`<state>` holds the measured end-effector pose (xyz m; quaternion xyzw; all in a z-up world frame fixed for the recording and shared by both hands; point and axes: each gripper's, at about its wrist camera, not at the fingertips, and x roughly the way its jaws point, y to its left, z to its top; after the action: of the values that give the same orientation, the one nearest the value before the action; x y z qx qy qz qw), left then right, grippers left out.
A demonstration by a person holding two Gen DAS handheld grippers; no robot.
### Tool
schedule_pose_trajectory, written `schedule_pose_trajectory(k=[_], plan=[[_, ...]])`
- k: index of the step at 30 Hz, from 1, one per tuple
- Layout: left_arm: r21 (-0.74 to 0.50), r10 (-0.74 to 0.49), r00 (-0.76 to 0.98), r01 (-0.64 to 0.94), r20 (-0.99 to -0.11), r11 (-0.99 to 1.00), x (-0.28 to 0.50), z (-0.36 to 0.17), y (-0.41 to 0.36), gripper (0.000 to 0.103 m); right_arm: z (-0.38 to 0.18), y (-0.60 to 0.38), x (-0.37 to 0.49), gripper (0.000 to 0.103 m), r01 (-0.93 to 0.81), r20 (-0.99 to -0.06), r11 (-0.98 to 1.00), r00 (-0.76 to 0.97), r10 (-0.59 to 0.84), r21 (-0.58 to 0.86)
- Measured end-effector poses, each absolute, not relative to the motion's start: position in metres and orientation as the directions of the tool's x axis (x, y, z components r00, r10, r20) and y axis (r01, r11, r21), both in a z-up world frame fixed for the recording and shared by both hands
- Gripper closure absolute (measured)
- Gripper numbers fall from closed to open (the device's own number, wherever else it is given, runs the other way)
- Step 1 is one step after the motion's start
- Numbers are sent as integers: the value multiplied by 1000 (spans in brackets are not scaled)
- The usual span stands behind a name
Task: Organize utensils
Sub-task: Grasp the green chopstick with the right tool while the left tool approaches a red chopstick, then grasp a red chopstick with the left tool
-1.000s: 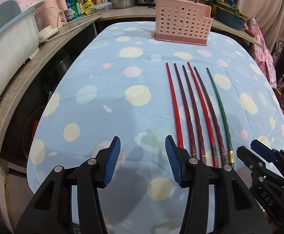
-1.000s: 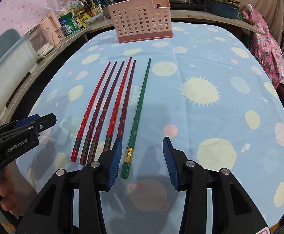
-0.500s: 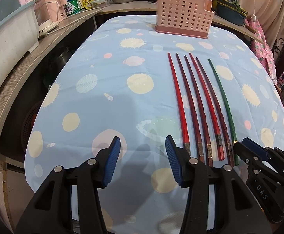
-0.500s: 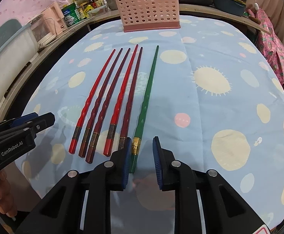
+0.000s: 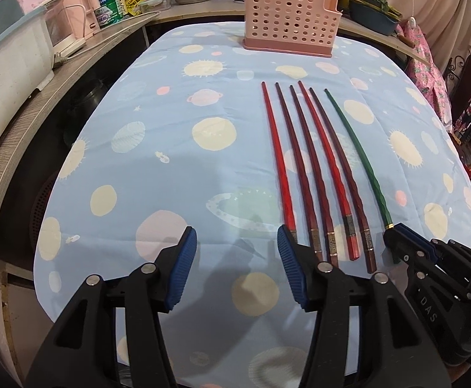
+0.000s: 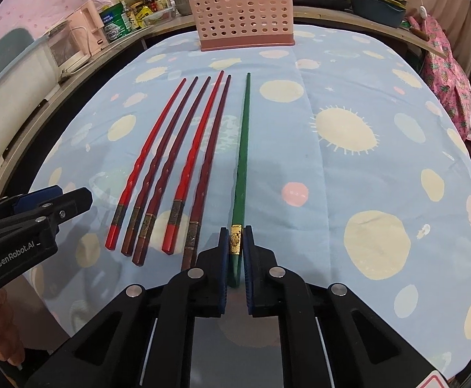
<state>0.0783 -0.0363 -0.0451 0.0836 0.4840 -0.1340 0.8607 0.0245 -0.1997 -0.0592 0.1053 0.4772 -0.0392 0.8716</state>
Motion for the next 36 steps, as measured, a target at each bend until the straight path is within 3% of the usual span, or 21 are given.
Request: schedule_pose_trajectory(k=[24, 26, 36], plan=[[7, -150, 444, 333, -883, 943, 79, -70, -52, 50, -60, -212, 18, 96, 204, -840, 965, 542, 27, 163], [14, -146, 451, 333, -881, 943, 79, -70, -52, 53, -60, -213, 18, 96, 203, -840, 965, 542, 28, 163], [-3, -157, 439, 332, -885, 943, 81, -68, -45, 94, -60, -213, 18, 96, 203, -840, 965, 541, 30, 166]])
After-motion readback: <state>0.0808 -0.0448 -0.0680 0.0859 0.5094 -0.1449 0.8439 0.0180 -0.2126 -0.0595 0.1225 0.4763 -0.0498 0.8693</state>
